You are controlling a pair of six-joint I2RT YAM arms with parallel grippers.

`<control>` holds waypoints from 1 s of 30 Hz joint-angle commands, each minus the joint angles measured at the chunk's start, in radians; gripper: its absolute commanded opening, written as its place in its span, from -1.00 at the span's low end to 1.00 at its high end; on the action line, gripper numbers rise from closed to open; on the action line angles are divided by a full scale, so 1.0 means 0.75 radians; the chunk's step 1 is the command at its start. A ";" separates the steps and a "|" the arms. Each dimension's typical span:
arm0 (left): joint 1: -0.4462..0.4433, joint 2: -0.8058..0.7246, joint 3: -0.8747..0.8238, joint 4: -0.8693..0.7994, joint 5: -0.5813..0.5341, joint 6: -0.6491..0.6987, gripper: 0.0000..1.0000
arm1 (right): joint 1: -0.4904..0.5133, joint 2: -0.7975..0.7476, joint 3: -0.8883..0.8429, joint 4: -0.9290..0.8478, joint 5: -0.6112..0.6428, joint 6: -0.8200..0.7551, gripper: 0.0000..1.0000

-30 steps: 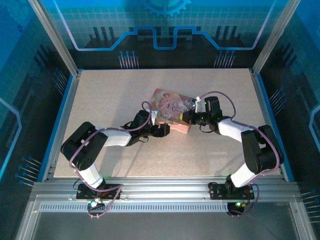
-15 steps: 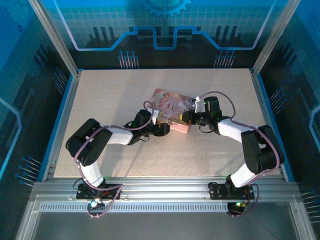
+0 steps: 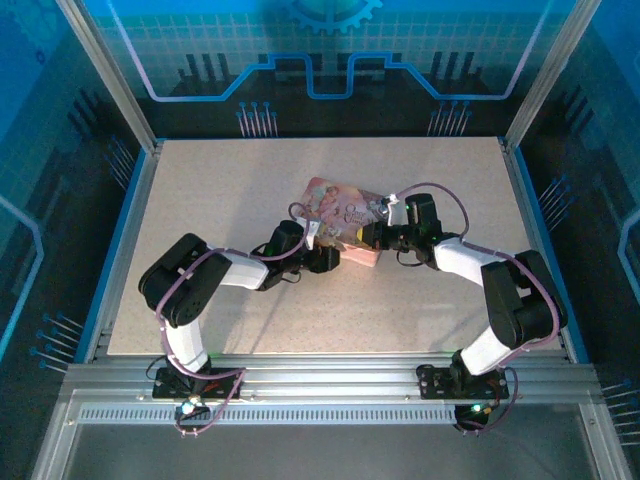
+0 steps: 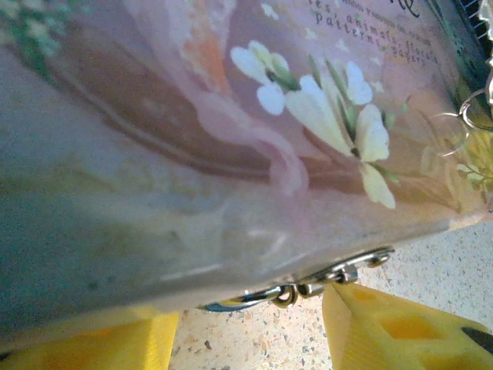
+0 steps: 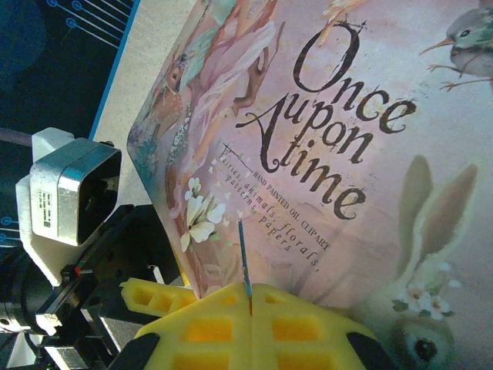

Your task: Unlock the padlock with the key

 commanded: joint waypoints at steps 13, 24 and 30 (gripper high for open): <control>0.005 0.068 0.023 0.137 0.036 -0.086 0.02 | 0.059 0.047 -0.064 -0.139 0.025 0.029 -0.99; -0.001 0.093 0.028 0.159 0.017 -0.118 -0.09 | 0.067 0.053 -0.063 -0.137 0.028 0.031 -0.99; -0.001 0.091 0.029 0.161 0.011 -0.129 -0.21 | 0.074 0.052 -0.063 -0.133 0.025 0.035 -0.99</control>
